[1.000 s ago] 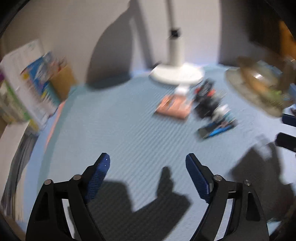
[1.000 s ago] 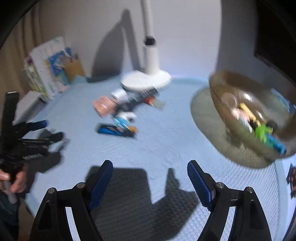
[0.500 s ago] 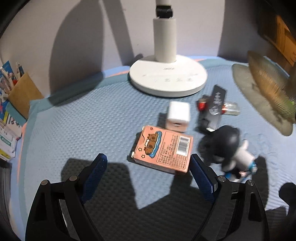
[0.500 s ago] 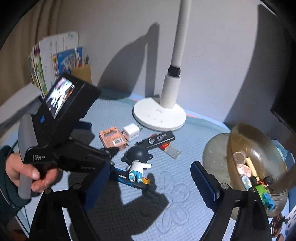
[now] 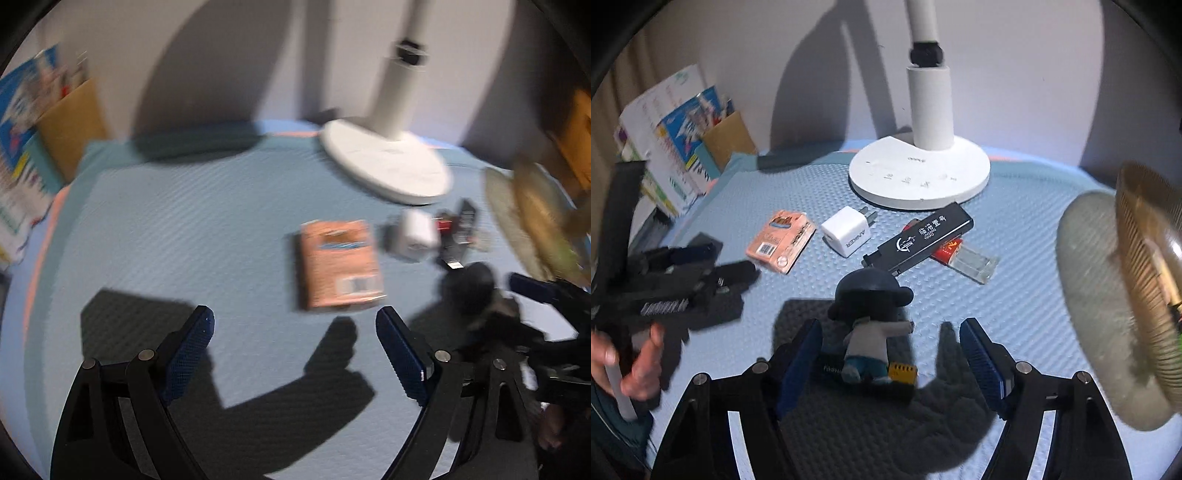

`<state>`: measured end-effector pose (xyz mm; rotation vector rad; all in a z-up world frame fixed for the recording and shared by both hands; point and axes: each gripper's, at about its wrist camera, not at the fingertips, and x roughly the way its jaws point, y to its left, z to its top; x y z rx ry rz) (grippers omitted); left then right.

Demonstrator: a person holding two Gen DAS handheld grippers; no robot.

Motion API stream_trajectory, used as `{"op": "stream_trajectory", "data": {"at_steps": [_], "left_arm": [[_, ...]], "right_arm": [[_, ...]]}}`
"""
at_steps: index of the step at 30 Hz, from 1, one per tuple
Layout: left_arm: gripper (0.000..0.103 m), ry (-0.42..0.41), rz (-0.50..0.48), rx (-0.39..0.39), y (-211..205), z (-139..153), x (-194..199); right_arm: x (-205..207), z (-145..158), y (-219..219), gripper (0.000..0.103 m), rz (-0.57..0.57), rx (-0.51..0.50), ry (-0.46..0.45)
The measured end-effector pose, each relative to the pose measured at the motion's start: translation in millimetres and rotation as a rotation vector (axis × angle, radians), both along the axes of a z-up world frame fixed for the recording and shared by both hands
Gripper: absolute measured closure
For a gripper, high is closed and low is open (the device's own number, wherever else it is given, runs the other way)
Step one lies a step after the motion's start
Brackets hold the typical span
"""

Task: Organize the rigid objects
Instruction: 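Grasp the pink capybara card box with the left tool while the right tool grasps the black-haired figurine, then lift the pink box with the left tool while the right tool lifts the figurine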

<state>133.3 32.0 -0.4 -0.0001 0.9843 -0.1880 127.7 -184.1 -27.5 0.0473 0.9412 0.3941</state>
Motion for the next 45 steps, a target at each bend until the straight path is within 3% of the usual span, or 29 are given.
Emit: {"op": "stream_trajectory", "data": {"at_steps": [4,6,7,8,9,11,16,20,22,25,31,34,36,40,45], "left_arm": [[0.016,0.039,-0.008,0.045,-22.6,-10.4,18.0],[0.023,0.037,0.009,0.057,-26.5,-13.6,24.9],[0.027,0.024,0.017,0.068,-27.5,-13.3,25.7],[0.038,0.016,0.019,0.070,-28.6,-12.1,25.8],[0.052,0.008,0.013,0.064,-29.2,-10.5,25.0],[0.064,-0.003,0.004,0.065,-26.9,-9.0,23.6],[0.064,-0.008,0.016,-0.035,-16.1,1.9,8.6],[0.065,-0.051,-0.005,-0.080,-16.2,20.5,-26.3],[0.065,-0.069,-0.017,-0.116,-19.8,24.2,-52.1],[0.064,-0.073,-0.035,-0.159,-27.6,17.9,-91.5],[0.065,-0.002,-0.010,-0.155,-32.6,-12.2,-115.6],[0.064,-0.018,-0.005,-0.137,-35.2,-12.0,-126.0],[0.063,-0.021,-0.007,-0.110,-37.8,-12.0,-128.0],[0.056,-0.034,-0.007,-0.076,-41.1,-13.5,-133.4],[0.043,-0.030,-0.021,-0.061,-49.0,-14.4,-131.2]], "right_arm": [[10.3,-2.6,8.3,0.027,0.033,-0.009,0.039],[15.3,-4.2,13.0,0.028,0.043,-0.025,0.052],[16.4,-5.2,14.0,0.037,0.048,-0.020,0.054],[18.3,-6.6,15.9,0.051,0.060,-0.003,0.064],[19.3,-6.8,16.8,0.055,0.058,-0.001,0.065],[20.1,-5.9,17.7,0.058,0.047,-0.004,0.061],[8.1,10.3,0.0,0.058,0.015,0.104,0.028],[-21.5,34.5,-30.8,0.058,-0.004,0.193,0.016],[-39.5,37.0,-37.7,0.058,0.034,0.169,0.024],[-71.8,32.2,-35.1,0.058,0.085,0.025,0.008],[-115.2,-2.9,-29.0,0.058,0.161,-0.091,0.049],[-126.5,-7.5,-27.1,0.058,0.174,-0.130,0.013],[-129.7,-10.4,-29.6,0.058,0.164,-0.123,0.022],[-130.3,-8.6,-32.5,0.045,0.126,-0.100,0.028],[-131.5,-10.4,-36.2,0.044,0.078,-0.089,0.054]]}}
